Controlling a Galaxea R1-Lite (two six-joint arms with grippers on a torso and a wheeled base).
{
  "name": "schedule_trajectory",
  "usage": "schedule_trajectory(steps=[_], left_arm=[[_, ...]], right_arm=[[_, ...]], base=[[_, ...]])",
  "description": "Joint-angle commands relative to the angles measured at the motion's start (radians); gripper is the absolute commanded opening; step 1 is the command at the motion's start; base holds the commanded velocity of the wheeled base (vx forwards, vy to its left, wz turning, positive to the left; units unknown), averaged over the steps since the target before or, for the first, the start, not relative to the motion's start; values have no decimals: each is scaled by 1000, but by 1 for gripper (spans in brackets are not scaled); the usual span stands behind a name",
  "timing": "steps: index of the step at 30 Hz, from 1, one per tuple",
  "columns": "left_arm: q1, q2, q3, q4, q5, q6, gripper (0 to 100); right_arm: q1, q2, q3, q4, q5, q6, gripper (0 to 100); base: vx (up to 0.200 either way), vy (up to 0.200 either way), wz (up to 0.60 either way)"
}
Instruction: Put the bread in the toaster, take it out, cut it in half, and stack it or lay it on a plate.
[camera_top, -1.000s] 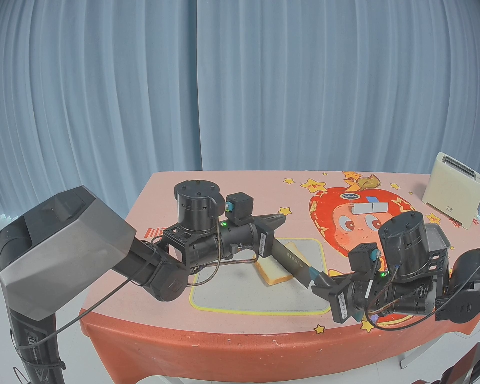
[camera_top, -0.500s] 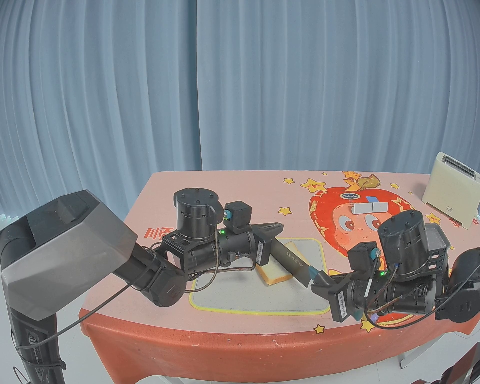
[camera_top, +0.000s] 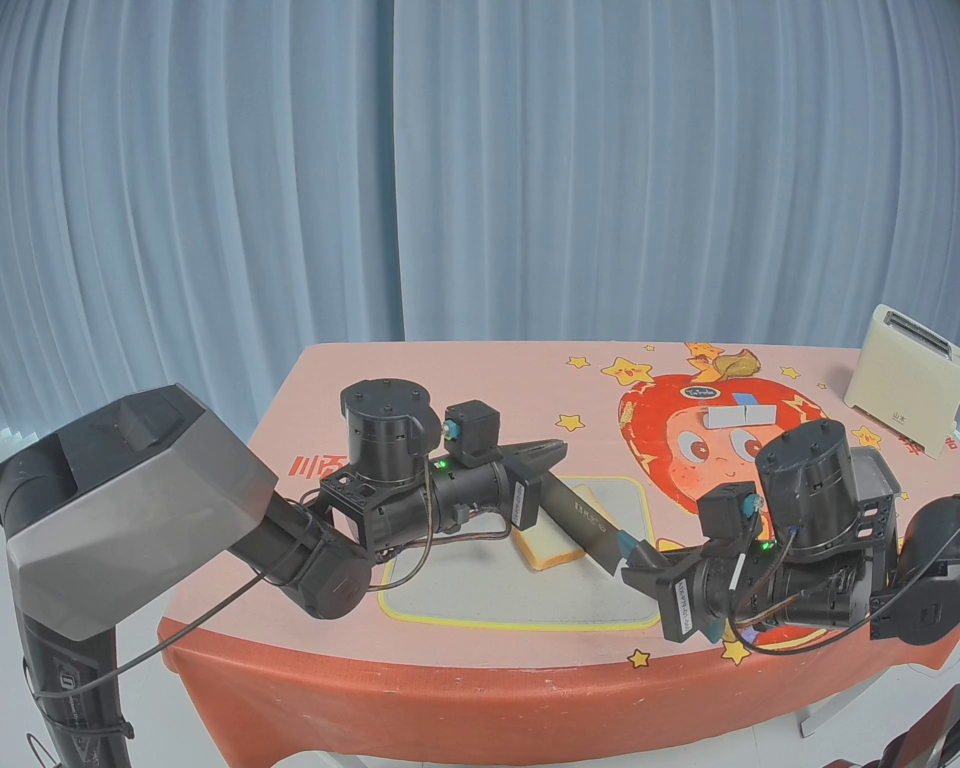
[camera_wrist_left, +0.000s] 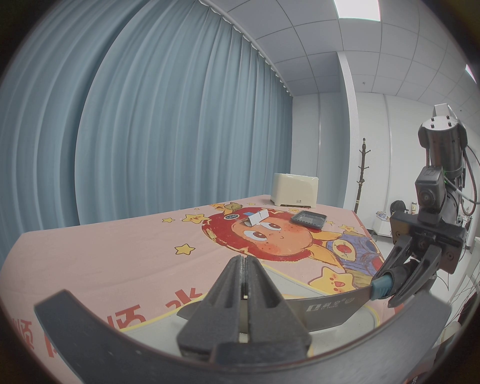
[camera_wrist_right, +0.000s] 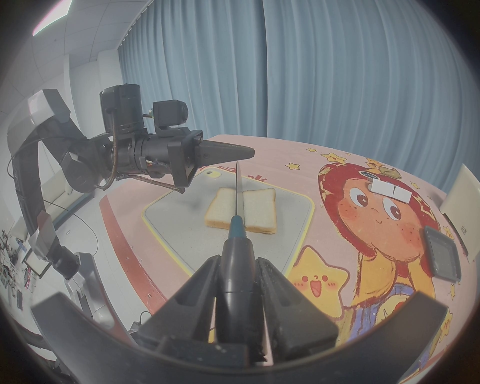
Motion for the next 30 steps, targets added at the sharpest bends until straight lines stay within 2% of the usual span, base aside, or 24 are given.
schedule_trajectory(steps=[1,15,30], left_arm=[[0,14,5,-1,-1,0,0],[-1,36,29,-1,-1,3,0],[-1,27,17,-1,-1,3,0]], right_arm=[[1,-3,-1,1,0,0,0],[1,-1,-12,7,0,0,0],[2,4,24,12,0,3,0]], base=[[0,0,0],[0,0,0],[0,0,0]])
